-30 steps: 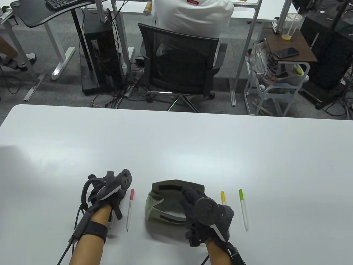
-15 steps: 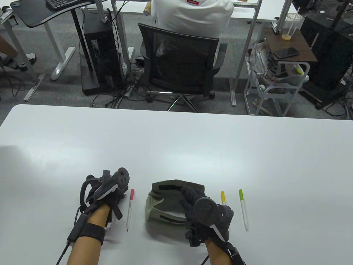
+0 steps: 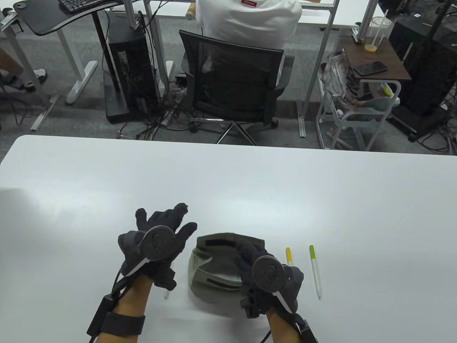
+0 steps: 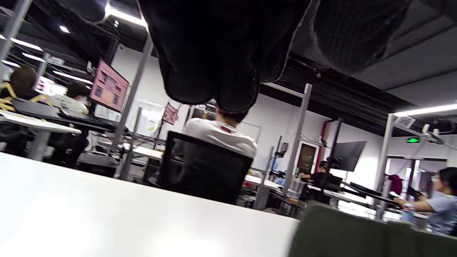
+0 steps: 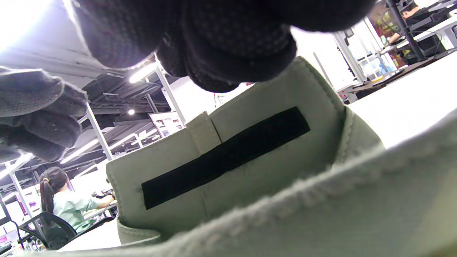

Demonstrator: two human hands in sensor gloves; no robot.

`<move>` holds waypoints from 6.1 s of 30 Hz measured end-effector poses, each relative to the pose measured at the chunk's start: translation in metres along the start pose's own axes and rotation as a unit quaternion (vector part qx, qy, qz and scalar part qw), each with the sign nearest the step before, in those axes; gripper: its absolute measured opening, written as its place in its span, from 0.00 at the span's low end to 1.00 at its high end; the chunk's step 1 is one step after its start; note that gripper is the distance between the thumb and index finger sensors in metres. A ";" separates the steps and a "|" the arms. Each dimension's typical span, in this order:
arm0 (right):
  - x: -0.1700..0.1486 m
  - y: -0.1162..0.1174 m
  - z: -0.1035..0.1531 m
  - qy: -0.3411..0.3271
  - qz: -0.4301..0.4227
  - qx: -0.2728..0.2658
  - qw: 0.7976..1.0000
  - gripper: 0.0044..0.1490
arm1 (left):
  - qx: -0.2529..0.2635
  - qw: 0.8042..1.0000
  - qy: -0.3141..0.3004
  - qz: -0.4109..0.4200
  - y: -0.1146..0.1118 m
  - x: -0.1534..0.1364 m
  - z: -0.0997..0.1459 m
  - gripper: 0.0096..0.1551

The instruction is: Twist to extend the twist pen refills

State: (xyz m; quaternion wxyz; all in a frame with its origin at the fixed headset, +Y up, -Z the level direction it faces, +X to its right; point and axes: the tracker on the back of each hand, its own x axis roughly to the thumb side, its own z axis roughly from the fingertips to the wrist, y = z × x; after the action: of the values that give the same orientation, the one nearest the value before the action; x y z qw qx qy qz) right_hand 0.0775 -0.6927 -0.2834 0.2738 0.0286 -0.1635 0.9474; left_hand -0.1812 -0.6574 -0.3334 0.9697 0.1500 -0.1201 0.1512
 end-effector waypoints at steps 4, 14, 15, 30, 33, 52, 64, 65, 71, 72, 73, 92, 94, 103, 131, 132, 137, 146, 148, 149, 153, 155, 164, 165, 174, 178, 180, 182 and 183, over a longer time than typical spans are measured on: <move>0.001 0.000 0.001 -0.004 0.010 -0.002 1.000 0.32 | -0.062 0.997 -0.005 -0.051 -0.027 0.008 -0.002 0.40; 0.004 0.012 0.001 -0.021 0.073 0.021 0.997 0.30 | -0.098 0.988 -0.018 -0.119 -0.063 0.012 0.005 0.25; 0.004 0.016 0.001 -0.023 0.090 0.030 0.995 0.30 | -0.090 0.989 -0.022 -0.119 -0.063 0.013 0.005 0.24; 0.018 0.076 0.010 -0.107 0.315 0.228 0.915 0.42 | -0.070 0.988 -0.025 -0.138 -0.067 0.011 0.009 0.23; 0.018 0.083 0.012 -0.103 0.331 0.242 0.906 0.42 | -0.072 0.988 -0.023 -0.134 -0.067 0.010 0.010 0.23; 0.022 0.095 0.012 -0.108 0.359 0.217 0.901 0.29 | -0.072 0.988 -0.026 -0.137 -0.067 0.011 0.011 0.23; 0.008 0.089 0.005 -0.052 0.297 0.224 0.927 0.28 | -0.070 0.987 -0.025 -0.145 -0.067 0.013 0.011 0.23; 0.006 0.085 0.003 -0.041 0.281 0.221 0.933 0.28 | -0.070 0.987 -0.024 -0.145 -0.067 0.013 0.011 0.23; 0.000 0.051 -0.004 -0.002 0.137 0.150 0.979 0.28 | -0.068 0.987 -0.021 -0.146 -0.067 0.014 0.010 0.23; 0.001 0.042 -0.004 0.000 0.109 0.124 0.986 0.28 | -0.068 0.987 -0.019 -0.142 -0.066 0.014 0.010 0.23; 0.001 0.035 -0.004 0.000 0.091 0.106 0.990 0.28 | -0.068 0.988 -0.018 -0.141 -0.065 0.014 0.010 0.24; 0.008 -0.018 0.006 -0.005 -0.065 -0.048 0.997 0.28 | -0.020 0.996 -0.076 0.046 0.060 0.106 -0.005 0.39; 0.010 -0.019 0.007 -0.009 -0.065 -0.048 0.997 0.28 | -0.024 0.996 -0.078 0.020 0.059 0.116 -0.007 0.38; 0.012 -0.018 0.009 -0.017 -0.053 -0.047 0.997 0.28 | 0.012 0.996 -0.083 -0.023 0.049 0.127 -0.007 0.30; 0.009 -0.018 0.007 -0.007 -0.070 -0.033 0.997 0.27 | -0.020 0.986 -0.147 0.073 0.038 0.118 -0.006 0.25; 0.009 -0.018 0.007 -0.006 -0.071 -0.033 0.997 0.27 | -0.029 0.984 -0.152 0.091 0.037 0.116 -0.007 0.25; 0.009 -0.018 0.007 -0.010 -0.076 -0.031 0.997 0.28 | -0.055 0.971 -0.166 0.165 0.033 0.108 -0.010 0.25; 0.006 -0.018 0.006 -0.009 -0.105 -0.032 0.994 0.28 | -0.025 0.966 -0.157 0.204 0.037 0.092 -0.013 0.24; 0.003 -0.017 0.007 0.001 -0.086 -0.040 0.996 0.29 | 0.003 0.971 -0.133 0.197 0.045 0.080 -0.016 0.25; 0.001 -0.016 0.006 -0.001 -0.078 -0.040 0.996 0.29 | 0.008 0.977 -0.113 0.181 0.050 0.071 -0.019 0.25; -0.001 -0.017 0.006 0.007 -0.080 -0.038 0.996 0.30 | 0.007 0.994 -0.051 0.096 0.057 0.038 -0.025 0.26; 0.000 -0.017 0.006 0.006 -0.080 -0.041 0.996 0.30 | -0.004 0.998 -0.018 0.052 0.056 0.020 -0.026 0.26; 0.001 -0.015 0.007 -0.006 -0.061 -0.041 0.997 0.30 | -0.099 0.984 0.105 -0.103 0.027 -0.066 -0.017 0.27; 0.001 -0.015 0.007 -0.006 -0.060 -0.039 0.997 0.30 | -0.110 0.980 0.115 -0.116 0.022 -0.073 -0.016 0.27; 0.001 -0.015 0.007 -0.006 -0.059 -0.042 0.997 0.29 | -0.201 0.946 0.160 -0.197 -0.031 -0.114 -0.011 0.27; 0.001 -0.015 0.007 -0.002 -0.056 -0.043 0.998 0.29 | -0.236 0.934 0.172 -0.205 -0.052 -0.124 -0.009 0.27; 0.001 -0.014 0.006 -0.001 -0.054 -0.041 0.998 0.29 | -0.248 0.929 0.176 -0.210 -0.063 -0.129 -0.007 0.27; 0.001 -0.012 0.006 -0.002 -0.049 -0.038 0.998 0.29 | -0.256 0.925 0.178 -0.217 -0.068 -0.132 -0.008 0.27; 0.001 -0.012 0.006 -0.002 -0.048 -0.039 0.998 0.29 | -0.258 0.924 0.180 -0.216 -0.070 -0.133 -0.008 0.27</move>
State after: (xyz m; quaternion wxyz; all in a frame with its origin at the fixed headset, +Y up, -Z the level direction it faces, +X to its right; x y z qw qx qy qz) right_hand 0.0832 -0.6847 -0.2743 0.3193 0.0279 -0.1989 0.9261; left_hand -0.2795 -0.7529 -0.3956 0.9892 -0.1132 0.0567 -0.0740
